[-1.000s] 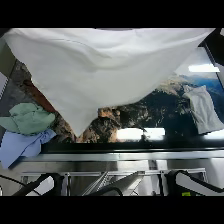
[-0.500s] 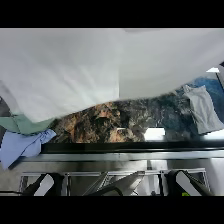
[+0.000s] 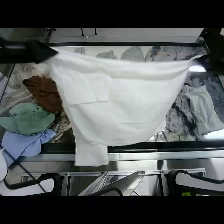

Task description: Fold the shirts.

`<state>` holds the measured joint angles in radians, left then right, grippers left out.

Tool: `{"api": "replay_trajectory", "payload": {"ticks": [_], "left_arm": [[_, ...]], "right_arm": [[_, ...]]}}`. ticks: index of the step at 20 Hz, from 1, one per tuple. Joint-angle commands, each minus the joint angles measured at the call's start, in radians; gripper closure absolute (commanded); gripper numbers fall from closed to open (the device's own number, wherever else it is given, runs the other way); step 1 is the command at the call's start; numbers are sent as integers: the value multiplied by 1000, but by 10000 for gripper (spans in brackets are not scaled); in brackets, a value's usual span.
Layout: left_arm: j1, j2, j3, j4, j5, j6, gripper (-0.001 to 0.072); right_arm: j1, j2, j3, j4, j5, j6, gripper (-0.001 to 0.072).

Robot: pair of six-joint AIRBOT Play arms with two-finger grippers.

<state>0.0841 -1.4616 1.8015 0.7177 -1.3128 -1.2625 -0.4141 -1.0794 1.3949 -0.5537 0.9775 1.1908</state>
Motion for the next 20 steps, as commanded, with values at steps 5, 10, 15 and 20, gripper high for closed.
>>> {"api": "replay_trajectory", "payload": {"ticks": [5,10,15,20], "left_arm": [[-61,-375,115,119,103,-1,694],[-40,-381,239,348,39,-93,694],[-11,-357,113,396,-6,-106,694],[-24,-358,43,300,75,-89,573]], "right_arm": [[106,-425,-99,579,-159,-479,695],[6,-418,-61,662,-43,-534,695],[-47,-419,-65,482,73,-476,694],[5,-419,-65,403,89,-476,618]]}}
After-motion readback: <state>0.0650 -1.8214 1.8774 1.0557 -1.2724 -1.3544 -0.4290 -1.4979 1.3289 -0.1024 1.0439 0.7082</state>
